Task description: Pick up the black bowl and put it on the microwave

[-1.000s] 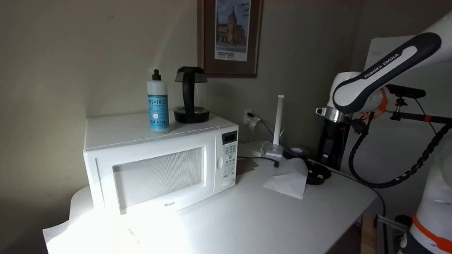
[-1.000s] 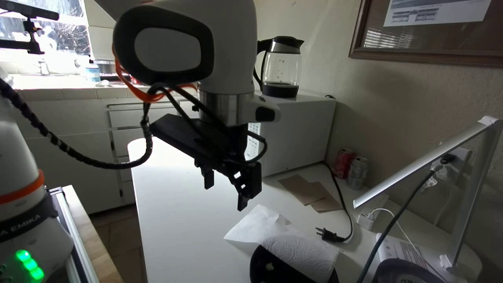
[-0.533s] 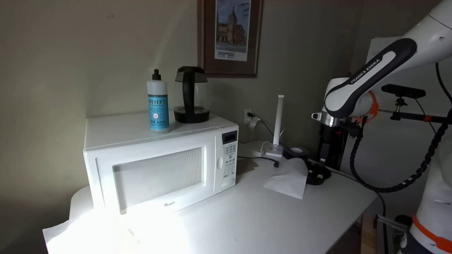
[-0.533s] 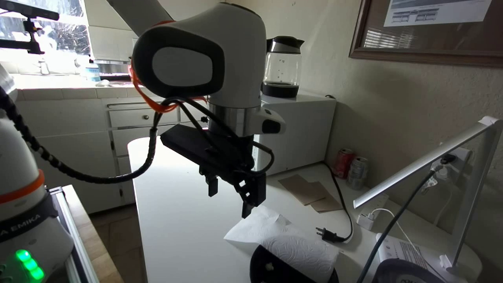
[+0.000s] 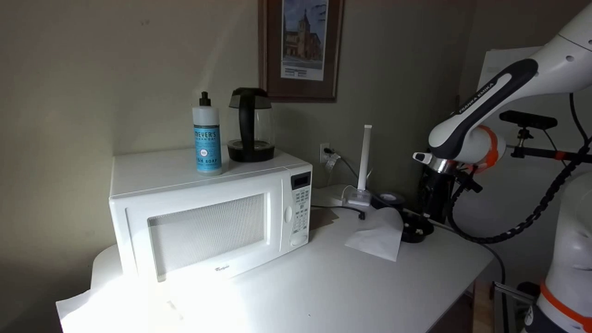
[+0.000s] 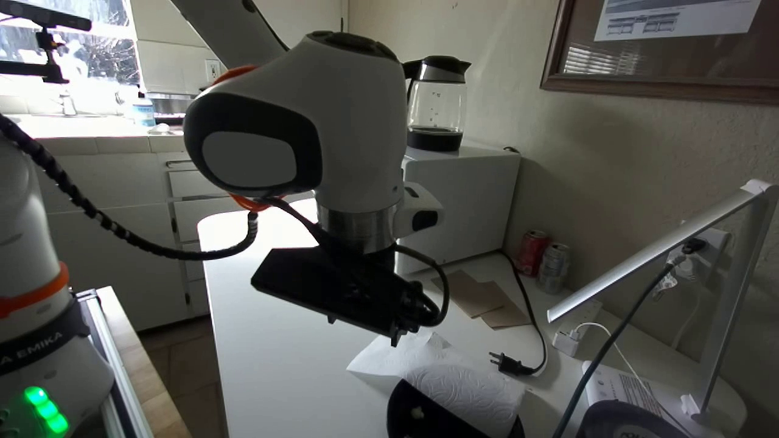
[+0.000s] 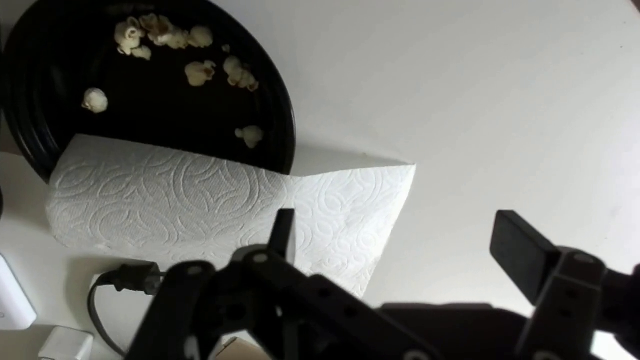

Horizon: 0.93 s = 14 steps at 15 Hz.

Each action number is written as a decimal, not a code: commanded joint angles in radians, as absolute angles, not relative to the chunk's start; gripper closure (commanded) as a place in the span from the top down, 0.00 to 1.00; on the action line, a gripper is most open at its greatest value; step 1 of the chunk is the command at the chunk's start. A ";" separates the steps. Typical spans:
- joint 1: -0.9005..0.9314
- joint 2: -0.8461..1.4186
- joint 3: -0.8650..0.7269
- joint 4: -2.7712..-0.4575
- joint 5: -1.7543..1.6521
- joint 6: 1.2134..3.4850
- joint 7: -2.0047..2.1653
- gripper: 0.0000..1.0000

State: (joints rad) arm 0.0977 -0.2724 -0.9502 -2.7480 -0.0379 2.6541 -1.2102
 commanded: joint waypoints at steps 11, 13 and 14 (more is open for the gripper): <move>0.265 -0.120 -1.135 -2.740 0.111 2.785 -1.375 1.00; 0.293 -0.098 -1.147 -2.746 0.148 2.830 -1.378 0.93; 0.304 -0.087 -1.150 -2.750 0.165 2.853 -1.377 0.91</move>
